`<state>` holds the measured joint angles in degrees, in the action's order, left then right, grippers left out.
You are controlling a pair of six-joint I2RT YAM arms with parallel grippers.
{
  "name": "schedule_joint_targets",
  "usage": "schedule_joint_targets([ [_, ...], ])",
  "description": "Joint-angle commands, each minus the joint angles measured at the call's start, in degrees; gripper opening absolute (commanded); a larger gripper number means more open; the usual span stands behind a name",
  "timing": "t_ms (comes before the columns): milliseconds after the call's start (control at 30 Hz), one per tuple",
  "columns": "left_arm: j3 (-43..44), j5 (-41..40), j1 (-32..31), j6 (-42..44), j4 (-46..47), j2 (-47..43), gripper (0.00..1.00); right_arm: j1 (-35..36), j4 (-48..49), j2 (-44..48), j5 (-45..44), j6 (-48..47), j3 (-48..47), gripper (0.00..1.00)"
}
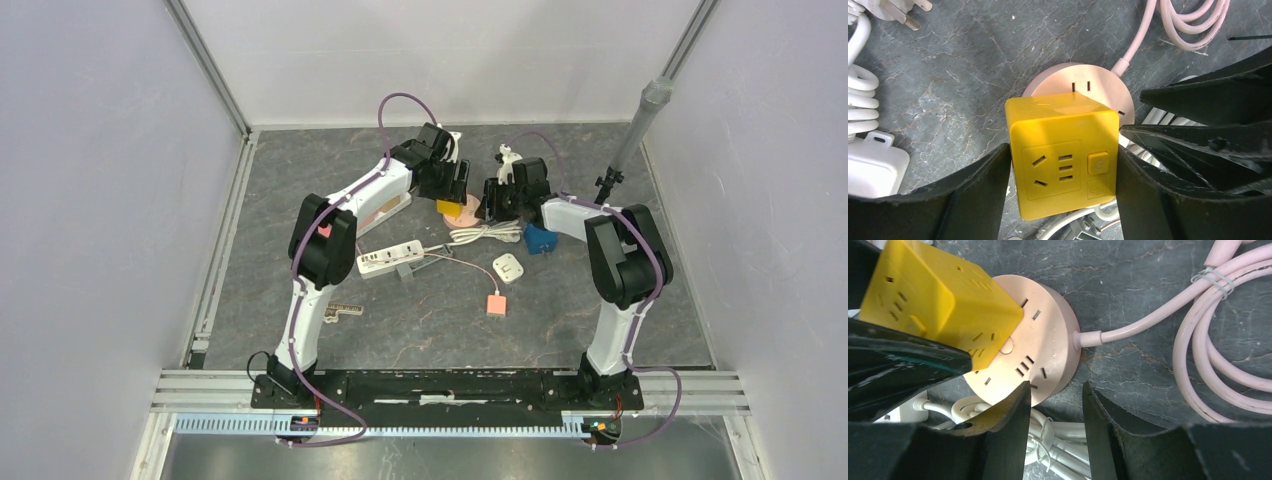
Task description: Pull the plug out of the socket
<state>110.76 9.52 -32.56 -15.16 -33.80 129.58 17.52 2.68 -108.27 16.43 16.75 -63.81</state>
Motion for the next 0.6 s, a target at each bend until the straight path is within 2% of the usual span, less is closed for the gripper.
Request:
schedule_joint_targets([
  [0,1.04,0.5,-0.14,2.02,0.58,0.34,0.69,-0.07,0.95,-1.9,1.0,3.5,-3.3,0.46],
  [133,0.94,0.41,-0.18,2.06,-0.01,-0.02,0.54,0.06,-2.4,-3.36,-1.23,4.62,-4.45,0.42],
  [233,1.01,0.33,-0.14,1.74,-0.37,-0.67,0.48,0.14,-8.92,-4.86,-3.38,4.24,-5.83,0.4],
  [433,1.7,0.31,-0.14,-0.01,-1.57,-1.79,0.4,1.59,-11.47,-5.11,-4.66,2.68,-4.03,0.36],
  [567,3.47,-0.07,-0.01,0.27,-4.08,-0.63,0.34,2.96,-14.01,-4.93,-8.51,0.42,-3.65,0.35],
])
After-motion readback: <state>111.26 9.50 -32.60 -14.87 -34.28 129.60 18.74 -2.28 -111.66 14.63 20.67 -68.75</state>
